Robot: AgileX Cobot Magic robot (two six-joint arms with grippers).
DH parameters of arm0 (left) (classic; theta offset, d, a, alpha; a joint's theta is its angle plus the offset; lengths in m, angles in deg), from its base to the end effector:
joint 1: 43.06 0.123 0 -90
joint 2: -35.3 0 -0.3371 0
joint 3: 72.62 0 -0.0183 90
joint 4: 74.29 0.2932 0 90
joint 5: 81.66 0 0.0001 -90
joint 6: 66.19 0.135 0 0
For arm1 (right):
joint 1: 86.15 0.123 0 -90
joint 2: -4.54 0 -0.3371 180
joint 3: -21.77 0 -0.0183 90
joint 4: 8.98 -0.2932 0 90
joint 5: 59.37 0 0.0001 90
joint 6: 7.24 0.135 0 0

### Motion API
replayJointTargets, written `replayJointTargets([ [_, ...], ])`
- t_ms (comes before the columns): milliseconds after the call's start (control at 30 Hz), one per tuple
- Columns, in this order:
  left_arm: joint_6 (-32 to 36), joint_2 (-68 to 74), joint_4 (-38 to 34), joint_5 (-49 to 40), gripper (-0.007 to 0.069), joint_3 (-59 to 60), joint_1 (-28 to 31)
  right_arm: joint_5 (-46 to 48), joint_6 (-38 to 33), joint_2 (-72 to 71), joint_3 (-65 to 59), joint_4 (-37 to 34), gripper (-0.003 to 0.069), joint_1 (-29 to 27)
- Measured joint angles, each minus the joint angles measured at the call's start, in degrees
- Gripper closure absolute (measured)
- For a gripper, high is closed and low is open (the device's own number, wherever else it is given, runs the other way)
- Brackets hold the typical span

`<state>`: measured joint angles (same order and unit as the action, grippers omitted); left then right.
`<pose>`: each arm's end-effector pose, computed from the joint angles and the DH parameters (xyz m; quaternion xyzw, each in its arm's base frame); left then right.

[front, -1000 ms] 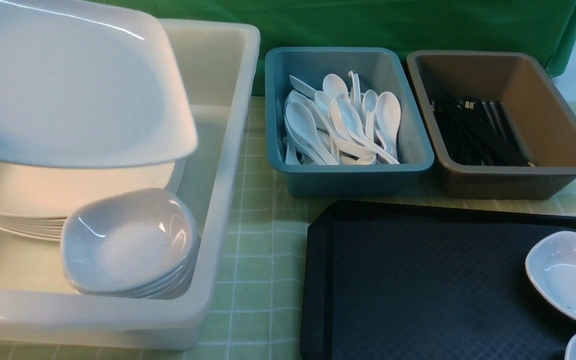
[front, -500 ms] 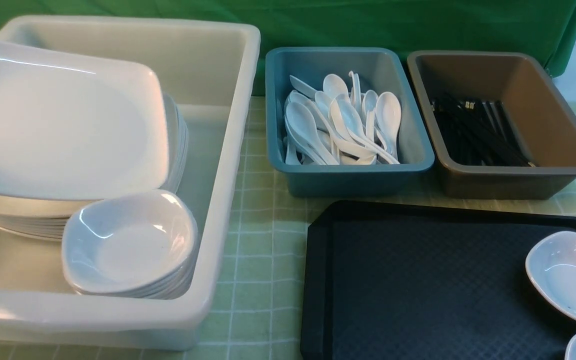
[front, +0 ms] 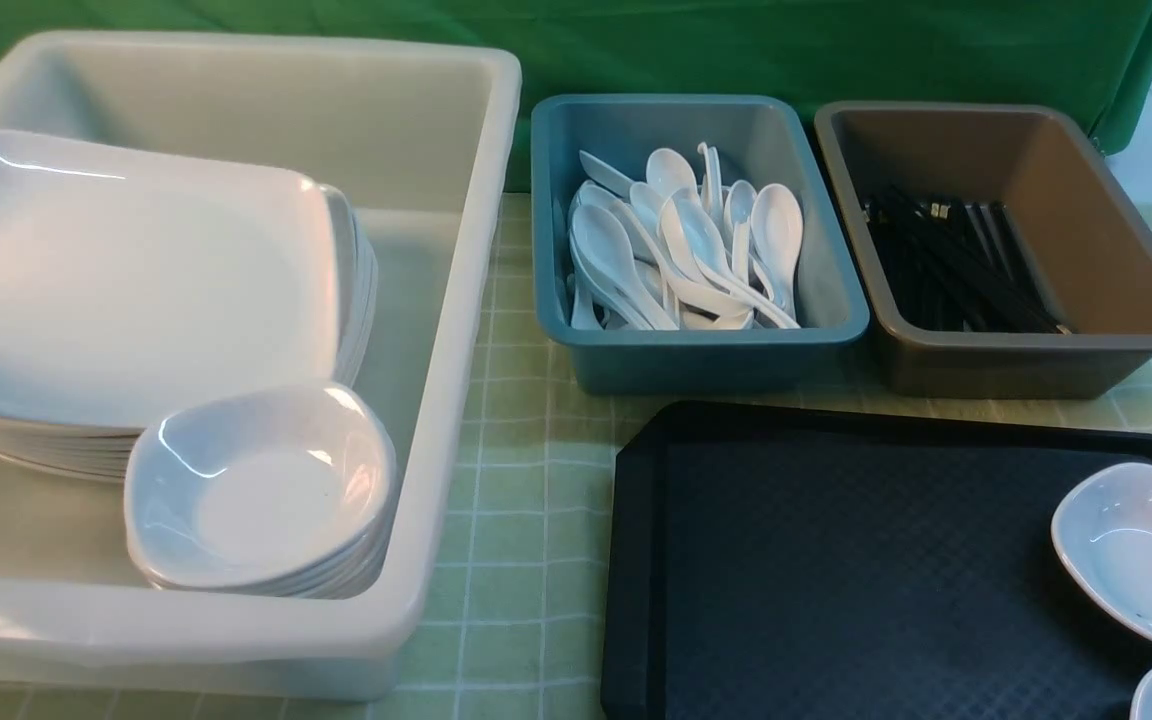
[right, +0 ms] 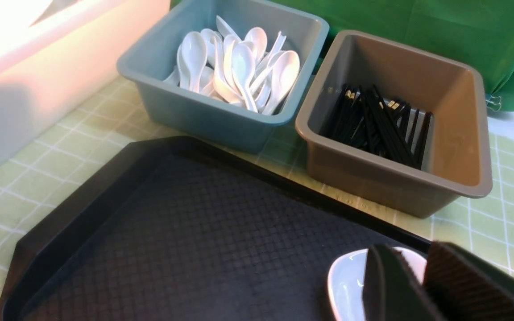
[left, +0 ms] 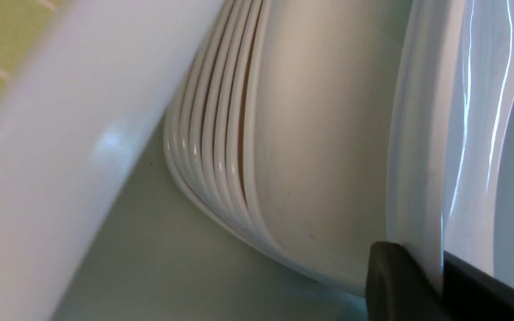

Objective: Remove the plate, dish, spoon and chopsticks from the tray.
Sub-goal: Use the left arm to put the plate into the large storage box on the left

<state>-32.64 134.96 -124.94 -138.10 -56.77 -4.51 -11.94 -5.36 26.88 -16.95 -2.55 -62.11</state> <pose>0.3402 0.1598 0.2491 -0.2500 0.8916 -0.2636 0.2703 0.0626 0.0157 0.3667 -0.1622 0.7939 0.0766 0.5810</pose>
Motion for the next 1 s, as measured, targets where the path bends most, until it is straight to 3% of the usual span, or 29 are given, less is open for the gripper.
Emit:
replayJointTargets([
  [200,0.1,2.0,0.8,3.2,0.0613,-0.4,-3.1,0.0,0.0,0.0,0.0,0.0,0.0535,0.0],
  [567,-0.5,2.2,4.6,8.1,0.0584,-0.4,-3.5,0.0,0.2,0.0,0.0,0.0,0.0535,0.0],
  [767,-0.2,2.2,7.7,9.2,0.0497,-0.4,-4.3,0.0,0.2,0.0,0.0,0.0,0.0534,0.0],
  [1000,0.2,2.2,10.0,15.6,0.0302,-0.3,-6.4,0.0,0.2,0.0,0.0,0.0,0.0534,0.0],
])
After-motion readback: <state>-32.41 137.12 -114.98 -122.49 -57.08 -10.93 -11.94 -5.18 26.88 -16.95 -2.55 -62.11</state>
